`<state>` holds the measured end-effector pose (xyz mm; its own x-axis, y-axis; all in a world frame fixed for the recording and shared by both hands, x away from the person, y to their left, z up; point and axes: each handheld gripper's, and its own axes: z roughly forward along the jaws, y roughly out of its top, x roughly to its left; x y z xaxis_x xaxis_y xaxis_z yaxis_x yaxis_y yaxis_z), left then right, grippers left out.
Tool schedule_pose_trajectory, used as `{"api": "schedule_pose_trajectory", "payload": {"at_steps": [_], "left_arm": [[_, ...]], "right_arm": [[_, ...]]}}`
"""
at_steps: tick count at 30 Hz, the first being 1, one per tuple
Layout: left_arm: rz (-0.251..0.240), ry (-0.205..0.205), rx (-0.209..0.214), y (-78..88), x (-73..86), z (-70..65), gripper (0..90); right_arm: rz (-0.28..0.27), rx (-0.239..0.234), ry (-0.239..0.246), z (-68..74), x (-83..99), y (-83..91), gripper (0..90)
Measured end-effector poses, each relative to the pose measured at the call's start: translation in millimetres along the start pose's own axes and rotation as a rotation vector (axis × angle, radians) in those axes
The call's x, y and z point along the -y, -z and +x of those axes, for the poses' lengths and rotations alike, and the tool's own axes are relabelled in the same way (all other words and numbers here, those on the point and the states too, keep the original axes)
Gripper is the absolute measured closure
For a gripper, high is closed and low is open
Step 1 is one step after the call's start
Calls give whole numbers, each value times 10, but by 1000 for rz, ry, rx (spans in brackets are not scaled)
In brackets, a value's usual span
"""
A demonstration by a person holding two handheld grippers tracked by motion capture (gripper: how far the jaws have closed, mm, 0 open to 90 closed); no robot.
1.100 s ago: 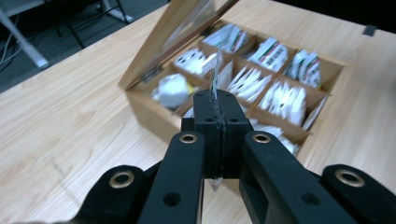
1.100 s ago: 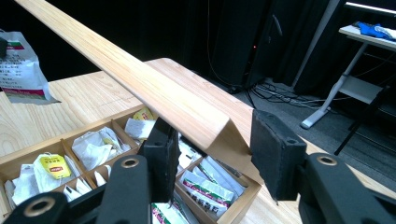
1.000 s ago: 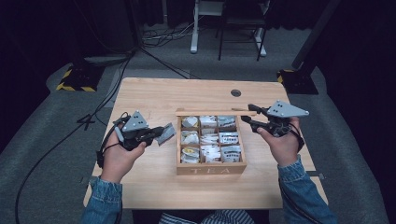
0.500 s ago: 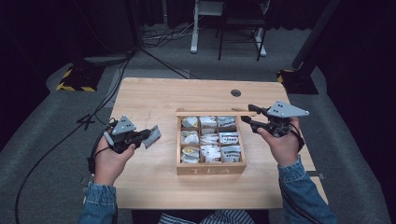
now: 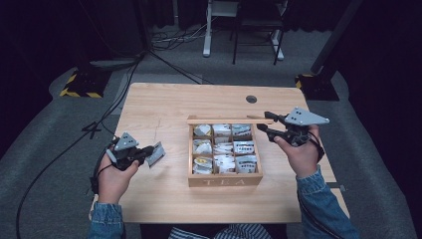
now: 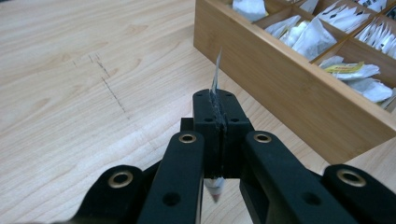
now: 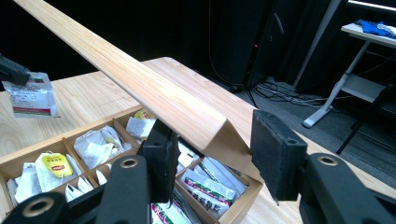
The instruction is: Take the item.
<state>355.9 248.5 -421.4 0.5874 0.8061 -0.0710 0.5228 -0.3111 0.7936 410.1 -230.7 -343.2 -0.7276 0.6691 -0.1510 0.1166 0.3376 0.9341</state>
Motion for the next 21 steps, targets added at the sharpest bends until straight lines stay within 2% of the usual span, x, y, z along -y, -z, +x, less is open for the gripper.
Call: {"api": "schedule_pose_trajectory", "payload": {"at_steps": [5,8,11,12,19,21], "left_arm": [[9,26,14,-56,59,61,883],[7,67,27,-107,136,141,881],[12,80,29,-127,171,183,879],[15,95,25,-153,199,220,878],[21,119,14,-251,254,303,875],[28,120,0,-280,272,313,842]], "right_arm": [[0,-1,0,0,1,-1,533],[2,-2,-2,2,2,0,532],[3,-2,-3,3,2,0,531],[5,-2,-4,4,0,-1,529],[7,-1,-5,8,-1,-6,526],[10,-2,-7,9,0,-6,526]]}}
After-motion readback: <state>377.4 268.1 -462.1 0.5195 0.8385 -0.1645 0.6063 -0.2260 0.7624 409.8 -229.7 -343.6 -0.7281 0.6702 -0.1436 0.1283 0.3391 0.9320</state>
